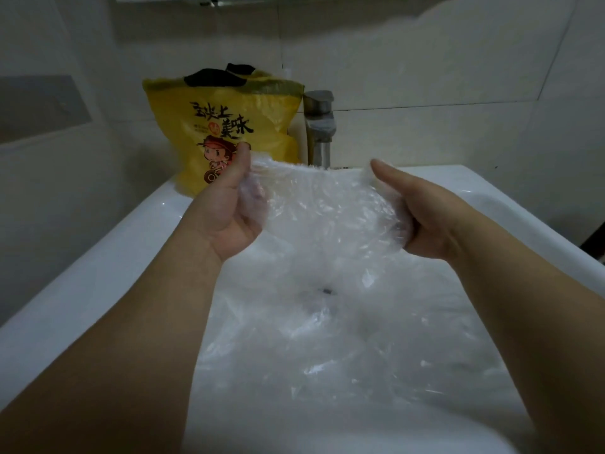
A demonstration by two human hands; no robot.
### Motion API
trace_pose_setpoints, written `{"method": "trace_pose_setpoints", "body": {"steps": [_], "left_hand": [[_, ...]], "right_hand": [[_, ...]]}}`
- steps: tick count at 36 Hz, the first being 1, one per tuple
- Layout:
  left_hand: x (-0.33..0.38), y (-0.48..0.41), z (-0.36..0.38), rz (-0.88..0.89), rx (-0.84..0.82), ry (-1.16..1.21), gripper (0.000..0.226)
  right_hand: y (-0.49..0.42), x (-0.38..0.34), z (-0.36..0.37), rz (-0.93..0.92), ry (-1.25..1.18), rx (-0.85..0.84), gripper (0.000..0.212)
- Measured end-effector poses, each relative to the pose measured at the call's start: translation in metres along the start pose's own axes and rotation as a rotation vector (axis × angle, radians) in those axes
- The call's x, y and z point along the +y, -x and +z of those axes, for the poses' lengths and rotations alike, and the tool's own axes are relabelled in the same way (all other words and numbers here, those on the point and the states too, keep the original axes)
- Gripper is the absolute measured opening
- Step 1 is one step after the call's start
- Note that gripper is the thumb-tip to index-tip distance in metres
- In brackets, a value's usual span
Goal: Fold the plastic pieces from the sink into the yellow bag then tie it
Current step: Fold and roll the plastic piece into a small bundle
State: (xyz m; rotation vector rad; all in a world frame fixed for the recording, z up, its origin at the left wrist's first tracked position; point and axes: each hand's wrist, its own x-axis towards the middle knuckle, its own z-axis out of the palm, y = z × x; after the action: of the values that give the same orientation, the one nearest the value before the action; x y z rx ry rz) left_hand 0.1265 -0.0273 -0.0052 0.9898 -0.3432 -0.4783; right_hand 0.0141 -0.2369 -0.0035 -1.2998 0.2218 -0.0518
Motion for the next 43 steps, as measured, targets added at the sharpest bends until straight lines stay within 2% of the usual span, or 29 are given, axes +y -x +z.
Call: {"method": "trace_pose_setpoints", "body": {"steps": [2,3,6,9,13,16,17,18,20,23,25,27,30,32,36,39,41,43], "left_hand": [[-0.001,0.001,0.002,-0.031,-0.005,-0.042,0.035],[0.000,0.001,0.003,-0.026,-0.022,-0.065,0.029],[0.001,0.004,0.003,-0.083,-0.093,-0.074,0.025],[0.001,0.010,0.002,-0.155,-0.103,-0.116,0.022],[-0.005,0.018,0.004,-0.265,-0.163,-0.362,0.028],[-0.012,0.019,0.005,-0.358,-0.155,-0.535,0.014],[-0.015,0.017,0.004,-0.364,-0.140,-0.556,0.025],[-0.016,0.016,0.002,-0.355,-0.103,-0.555,0.036],[-0.016,0.013,0.000,-0.311,-0.017,-0.529,0.045],[-0.010,0.012,0.002,-0.241,0.050,-0.420,0.037],[-0.004,0.013,0.002,-0.201,0.036,-0.270,0.034],[0.001,0.013,0.000,-0.143,-0.012,-0.122,0.044],[0.003,0.013,0.000,-0.098,-0.028,0.006,0.055],[0.002,0.013,0.002,-0.090,-0.007,0.005,0.051],[0.000,0.017,0.004,-0.134,-0.016,-0.115,0.046],[-0.004,0.017,0.008,-0.141,-0.012,-0.220,0.032],[-0.012,0.012,0.005,-0.146,0.083,-0.461,0.027],[-0.022,0.010,-0.002,-0.166,0.193,-0.947,0.033]], "right_hand": [[0.002,0.001,0.001,0.007,0.049,-0.057,0.037],[0.001,0.003,0.001,0.017,0.088,-0.056,0.033],[-0.002,0.005,0.002,0.008,0.085,0.059,0.027],[-0.002,0.001,0.003,-0.070,-0.165,0.107,0.028],[-0.001,-0.003,0.002,-0.077,-0.426,0.122,0.042],[0.002,-0.002,0.005,-0.064,-0.390,0.126,0.042],[0.002,-0.001,0.005,-0.057,-0.364,0.126,0.041],[0.002,-0.001,0.005,-0.050,-0.342,0.126,0.041],[0.002,-0.002,0.003,-0.038,-0.281,0.106,0.041],[0.005,-0.004,-0.002,-0.026,-0.161,0.051,0.053],[0.009,-0.005,-0.001,-0.007,-0.130,-0.007,0.044],[0.009,-0.003,0.001,-0.002,-0.105,-0.021,0.032],[0.008,-0.001,0.004,-0.016,-0.108,-0.004,0.042],[0.010,0.000,0.008,-0.027,-0.123,-0.020,0.042],[0.010,-0.001,0.010,-0.054,-0.231,-0.035,0.041],[0.012,-0.004,0.012,-0.055,-0.333,-0.031,0.044],[0.013,-0.005,0.012,-0.066,-0.283,0.006,0.042],[0.013,-0.004,0.012,-0.095,-0.143,0.057,0.041]]}}
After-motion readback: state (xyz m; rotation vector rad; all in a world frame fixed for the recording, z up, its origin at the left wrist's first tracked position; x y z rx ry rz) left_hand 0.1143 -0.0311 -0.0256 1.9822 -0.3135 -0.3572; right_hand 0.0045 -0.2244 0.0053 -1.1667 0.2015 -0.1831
